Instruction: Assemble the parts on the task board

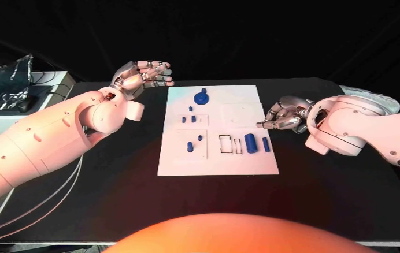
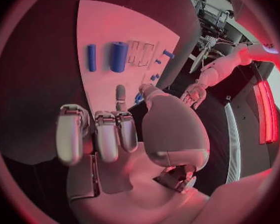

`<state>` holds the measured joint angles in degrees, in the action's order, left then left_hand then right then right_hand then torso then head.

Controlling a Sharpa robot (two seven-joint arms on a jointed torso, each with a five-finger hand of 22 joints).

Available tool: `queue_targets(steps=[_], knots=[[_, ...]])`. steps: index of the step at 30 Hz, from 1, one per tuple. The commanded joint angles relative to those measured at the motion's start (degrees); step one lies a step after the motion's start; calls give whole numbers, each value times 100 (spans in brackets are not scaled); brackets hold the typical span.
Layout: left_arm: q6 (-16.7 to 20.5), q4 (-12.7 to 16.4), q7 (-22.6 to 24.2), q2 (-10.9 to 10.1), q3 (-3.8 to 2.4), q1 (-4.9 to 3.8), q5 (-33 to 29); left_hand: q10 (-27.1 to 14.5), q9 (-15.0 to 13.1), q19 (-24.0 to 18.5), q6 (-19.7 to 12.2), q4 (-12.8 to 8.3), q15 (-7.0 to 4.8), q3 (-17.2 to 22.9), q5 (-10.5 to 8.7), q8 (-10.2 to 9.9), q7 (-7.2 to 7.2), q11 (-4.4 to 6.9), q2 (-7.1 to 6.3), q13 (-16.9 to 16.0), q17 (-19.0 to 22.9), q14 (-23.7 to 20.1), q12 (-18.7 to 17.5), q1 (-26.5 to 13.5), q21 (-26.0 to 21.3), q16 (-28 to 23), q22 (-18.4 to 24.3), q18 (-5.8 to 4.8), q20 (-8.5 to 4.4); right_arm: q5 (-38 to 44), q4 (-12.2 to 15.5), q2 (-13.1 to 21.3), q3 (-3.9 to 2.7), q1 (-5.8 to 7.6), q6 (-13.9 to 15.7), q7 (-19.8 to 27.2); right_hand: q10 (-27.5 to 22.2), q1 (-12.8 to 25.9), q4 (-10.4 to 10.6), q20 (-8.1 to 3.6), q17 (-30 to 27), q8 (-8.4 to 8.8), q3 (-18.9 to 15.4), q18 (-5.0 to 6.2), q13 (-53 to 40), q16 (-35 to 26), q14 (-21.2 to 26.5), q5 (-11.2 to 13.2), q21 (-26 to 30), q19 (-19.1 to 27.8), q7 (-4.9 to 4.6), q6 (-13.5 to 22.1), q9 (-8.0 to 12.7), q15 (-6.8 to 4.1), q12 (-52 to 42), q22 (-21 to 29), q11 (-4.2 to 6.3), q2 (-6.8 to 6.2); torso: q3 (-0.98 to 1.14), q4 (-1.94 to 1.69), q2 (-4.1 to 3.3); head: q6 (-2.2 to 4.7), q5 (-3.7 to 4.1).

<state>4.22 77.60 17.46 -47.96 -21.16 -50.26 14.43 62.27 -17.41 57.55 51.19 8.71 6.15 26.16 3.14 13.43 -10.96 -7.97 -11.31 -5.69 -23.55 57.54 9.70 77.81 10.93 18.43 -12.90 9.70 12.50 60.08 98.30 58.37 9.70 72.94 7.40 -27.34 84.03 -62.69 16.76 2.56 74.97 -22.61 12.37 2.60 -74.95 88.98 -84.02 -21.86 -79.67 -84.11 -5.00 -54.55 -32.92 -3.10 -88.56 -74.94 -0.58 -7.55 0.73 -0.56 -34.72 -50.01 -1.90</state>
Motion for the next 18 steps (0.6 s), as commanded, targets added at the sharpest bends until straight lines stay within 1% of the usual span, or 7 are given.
queue_targets(steps=[1,5,8,10,13,15,18], knots=[[-76,29,76,-6,-2,5,-52,44,6,45,-4,27,-25,-9,-20,-15,43,-1,15,-4,-8,33,21,57,-19,28,10,86,11,-2,-7,-40,25,-1,-432,-393,511,148,2,-33,1318,-38,-76,-59,-1374,46,-561,-28,-50,-398,13,30,-65,-42,-37,-1010,16,4,-7,19,20,1,-1],[-76,42,74,-18,-2,7,-52,44,6,45,-4,27,-25,-9,-20,-15,43,-1,15,-4,-8,33,21,57,-19,28,10,86,11,51,-101,-181,67,-46,-505,-438,520,331,5,-35,1340,-46,-164,-63,-1389,53,-565,-3,-73,-400,23,29,-142,-48,-47,-1029,24,30,-14,14,17,1,3],[-109,50,81,-26,-2,8,-52,38,7,53,-3,32,-26,-15,-20,-15,41,-2,11,-5,-13,37,19,57,-21,34,12,85,9,115,-165,-303,87,-112,-523,-454,519,387,5,-35,1348,-47,-191,-62,-1389,55,-566,9,-70,-398,26,28,-166,-49,-46,-1029,26,43,-10,4,4,1,5],[-122,54,83,-30,-2,8,-52,30,8,58,-3,36,-26,-21,-20,-15,41,-4,4,-5,-17,36,15,56,-24,37,15,83,7,153,-192,-361,93,-148,-525,-459,520,393,5,-35,1348,-48,-194,-63,-1391,55,-566,10,-78,-400,26,28,-168,-49,-48,-1033,26,45,-4,4,-1,1,4],[-136,60,84,-37,-1,9,-52,27,8,59,-3,37,-25,-23,-20,-15,41,-5,2,-5,-17,35,15,57,-25,37,16,83,7,234,-251,-467,100,-205,-544,-470,527,429,5,-35,1353,-46,-210,-63,-1401,57,-567,24,-78,-399,29,26,-182,-51,-56,-1035,28,59,-2,6,-1,1,-7],[-141,64,85,-42,-1,9,-52,23,9,60,-3,39,-24,-27,-20,-14,41,-6,-1,-5,-19,32,13,56,-28,38,18,82,7,284,-309,-533,103,-231,-594,-484,522,457,4,-34,1347,-45,-226,-63,-1394,55,-566,38,-76,-399,30,24,-193,-51,-49,-1035,29,62,-5,4,0,1,-16],[-144,70,85,-50,-1,9,-52,18,9,62,-3,43,-23,-31,-20,-14,40,-7,-4,-5,-21,29,11,55,-30,38,21,81,7,350,-387,-600,108,-264,-660,-499,519,516,3,-34,1355,-39,-263,-64,-1391,57,-567,94,-80,-398,32,25,-216,-52,-45,-1040,30,71,-9,15,7,1,-29]])
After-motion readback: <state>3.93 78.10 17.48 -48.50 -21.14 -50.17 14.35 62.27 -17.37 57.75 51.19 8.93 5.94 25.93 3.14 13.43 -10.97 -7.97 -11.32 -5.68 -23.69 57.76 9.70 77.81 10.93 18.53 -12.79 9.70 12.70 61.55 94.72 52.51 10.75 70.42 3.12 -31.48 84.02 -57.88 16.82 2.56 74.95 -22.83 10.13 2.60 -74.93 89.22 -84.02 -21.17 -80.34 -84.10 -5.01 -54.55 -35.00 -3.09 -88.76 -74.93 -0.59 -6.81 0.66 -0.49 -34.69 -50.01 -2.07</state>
